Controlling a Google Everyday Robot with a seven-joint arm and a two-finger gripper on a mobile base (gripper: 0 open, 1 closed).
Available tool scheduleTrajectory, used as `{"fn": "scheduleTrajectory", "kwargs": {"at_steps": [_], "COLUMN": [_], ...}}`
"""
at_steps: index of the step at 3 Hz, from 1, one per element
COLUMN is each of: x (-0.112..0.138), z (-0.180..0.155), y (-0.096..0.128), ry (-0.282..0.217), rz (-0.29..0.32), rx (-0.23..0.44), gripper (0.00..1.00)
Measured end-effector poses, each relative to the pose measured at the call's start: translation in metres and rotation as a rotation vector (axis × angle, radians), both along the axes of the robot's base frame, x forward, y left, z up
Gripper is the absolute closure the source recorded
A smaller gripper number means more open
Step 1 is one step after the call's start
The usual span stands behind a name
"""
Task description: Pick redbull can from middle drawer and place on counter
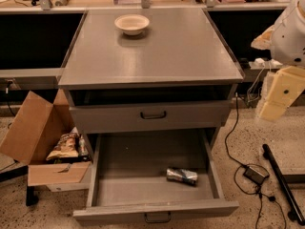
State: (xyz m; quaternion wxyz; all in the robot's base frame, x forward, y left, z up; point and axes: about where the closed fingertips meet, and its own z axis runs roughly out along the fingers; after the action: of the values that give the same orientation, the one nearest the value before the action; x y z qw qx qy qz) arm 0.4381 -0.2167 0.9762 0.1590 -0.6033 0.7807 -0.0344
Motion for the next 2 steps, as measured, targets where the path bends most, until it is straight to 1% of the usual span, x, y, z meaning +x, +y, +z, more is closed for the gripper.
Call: {"fn": "scheduleTrajectory", "kwargs": {"at_steps": [1,2], "x": [0.0,-0.0023], "z": [0.0,-0.0082], "y": [0.0,-0.0002], "ry": [0.0,0.006], "rz": [0.0,-0.006], "rx": [0.0,0.018], "gripper": [0.0,0.0]}}
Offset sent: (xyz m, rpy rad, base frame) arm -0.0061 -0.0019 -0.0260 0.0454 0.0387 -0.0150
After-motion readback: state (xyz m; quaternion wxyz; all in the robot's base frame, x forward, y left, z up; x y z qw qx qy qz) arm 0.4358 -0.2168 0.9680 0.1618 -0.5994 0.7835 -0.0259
